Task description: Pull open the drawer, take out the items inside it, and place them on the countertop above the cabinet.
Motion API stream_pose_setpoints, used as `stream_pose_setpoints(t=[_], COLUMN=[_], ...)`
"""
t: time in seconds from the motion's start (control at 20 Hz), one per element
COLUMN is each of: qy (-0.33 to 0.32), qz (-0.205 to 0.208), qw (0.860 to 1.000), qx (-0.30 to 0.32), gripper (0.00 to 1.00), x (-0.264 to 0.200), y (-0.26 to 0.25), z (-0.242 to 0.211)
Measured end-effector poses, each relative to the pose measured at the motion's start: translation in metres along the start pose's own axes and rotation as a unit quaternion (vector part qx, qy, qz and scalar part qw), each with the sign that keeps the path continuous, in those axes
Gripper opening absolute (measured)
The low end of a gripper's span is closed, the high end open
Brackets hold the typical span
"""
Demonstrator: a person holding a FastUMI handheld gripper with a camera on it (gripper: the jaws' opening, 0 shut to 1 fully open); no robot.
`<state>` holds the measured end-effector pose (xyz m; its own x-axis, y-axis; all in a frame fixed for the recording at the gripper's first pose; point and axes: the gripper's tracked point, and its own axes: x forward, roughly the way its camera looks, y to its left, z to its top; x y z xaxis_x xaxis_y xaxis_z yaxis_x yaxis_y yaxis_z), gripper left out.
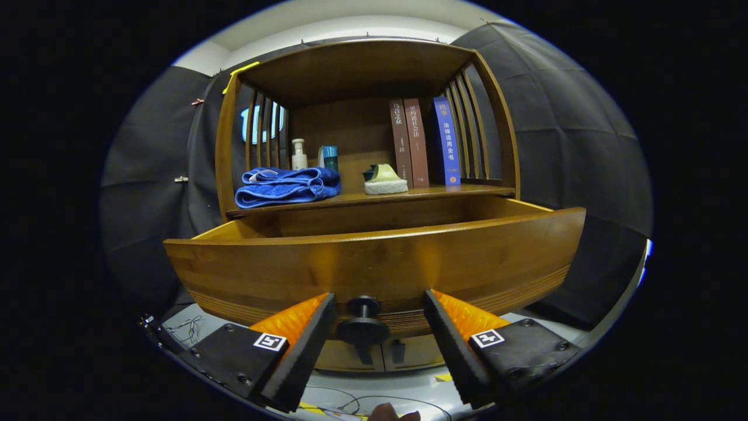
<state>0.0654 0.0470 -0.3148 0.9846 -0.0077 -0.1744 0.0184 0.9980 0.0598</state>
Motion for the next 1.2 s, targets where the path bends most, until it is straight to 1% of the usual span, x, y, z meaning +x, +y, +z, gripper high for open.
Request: stream_pose_setpoints(t=[0.15, 0.3, 0.5, 0.9, 1.2], qy=[-0.023, -0.025, -0.031, -0.023, -0.019], qz=[0.002, 0.001, -0.001, -0.009, -0.008], qw=[1.0, 1.0, 0.999, 0.999, 1.0], qx=[0.001, 0.006, -0.014, -0.022, -0.019], gripper=[0.98, 0.99, 0.98, 0.99, 0.99], x=[0.005, 0.018, 0.044, 0.096, 0.119], y=[0.006, 0.011, 0.014, 0.024, 0.031], z=[0.015, 0.02, 0.024, 0.03, 0.032])
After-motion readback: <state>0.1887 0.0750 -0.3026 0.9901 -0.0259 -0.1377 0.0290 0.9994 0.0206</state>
